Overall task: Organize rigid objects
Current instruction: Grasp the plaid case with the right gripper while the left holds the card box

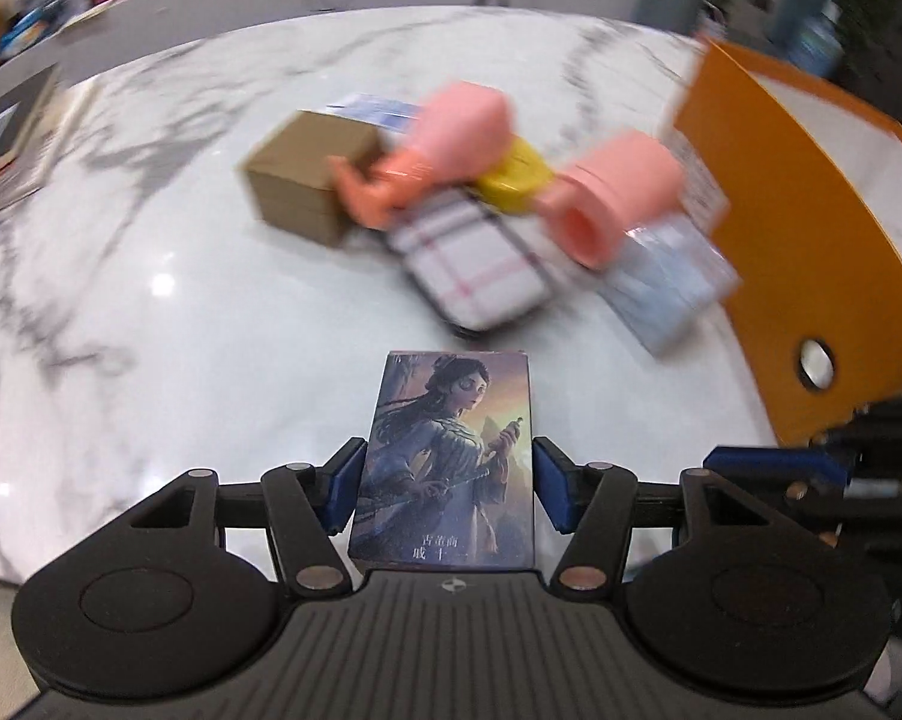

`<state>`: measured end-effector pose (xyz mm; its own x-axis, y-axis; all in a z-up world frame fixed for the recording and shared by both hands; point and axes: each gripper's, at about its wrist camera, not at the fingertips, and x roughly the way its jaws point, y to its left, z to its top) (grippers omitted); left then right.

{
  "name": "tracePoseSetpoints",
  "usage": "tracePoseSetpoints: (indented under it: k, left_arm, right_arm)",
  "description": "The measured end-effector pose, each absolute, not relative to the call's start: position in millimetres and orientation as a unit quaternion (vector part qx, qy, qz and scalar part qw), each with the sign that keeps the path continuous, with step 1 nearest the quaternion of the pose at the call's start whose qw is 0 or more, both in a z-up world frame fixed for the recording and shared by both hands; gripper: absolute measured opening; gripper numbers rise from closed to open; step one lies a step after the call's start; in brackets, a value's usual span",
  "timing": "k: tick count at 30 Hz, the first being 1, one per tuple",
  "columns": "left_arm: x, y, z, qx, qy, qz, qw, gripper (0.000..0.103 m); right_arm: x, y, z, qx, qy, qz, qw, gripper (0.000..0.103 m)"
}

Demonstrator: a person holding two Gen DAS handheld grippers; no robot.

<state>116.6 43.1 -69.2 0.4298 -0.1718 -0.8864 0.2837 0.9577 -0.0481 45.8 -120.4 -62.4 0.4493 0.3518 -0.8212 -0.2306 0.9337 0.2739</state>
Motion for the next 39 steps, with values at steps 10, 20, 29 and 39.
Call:
tracePoseSetpoints:
  k: [10,20,29,39]
  left_arm:
    - [148.6,78.4,-83.9,0.008,0.516,-0.085,0.853,0.067]
    - [161.9,89.1,-91.9,-0.003,0.508,-0.087,0.857,0.067]
    - [162.9,91.9,-94.2,0.004,0.493,-0.098,0.865,0.075]
    - [149.9,78.9,-93.1,0.065,0.532,-0.106,0.837,0.066]
  right_arm:
    - [110.9,-83.3,-61.5,0.028,0.449,0.158,0.879,0.038]
    - [154.2,-59.5,-82.1,-0.008,0.451,0.139,0.881,0.064]
    - [162.6,-51.3,-97.9,-0.034,0.452,0.129,0.882,0.063]
    - [126.7,-68.1,-91.0,0.007,0.480,0.126,0.868,0.063]
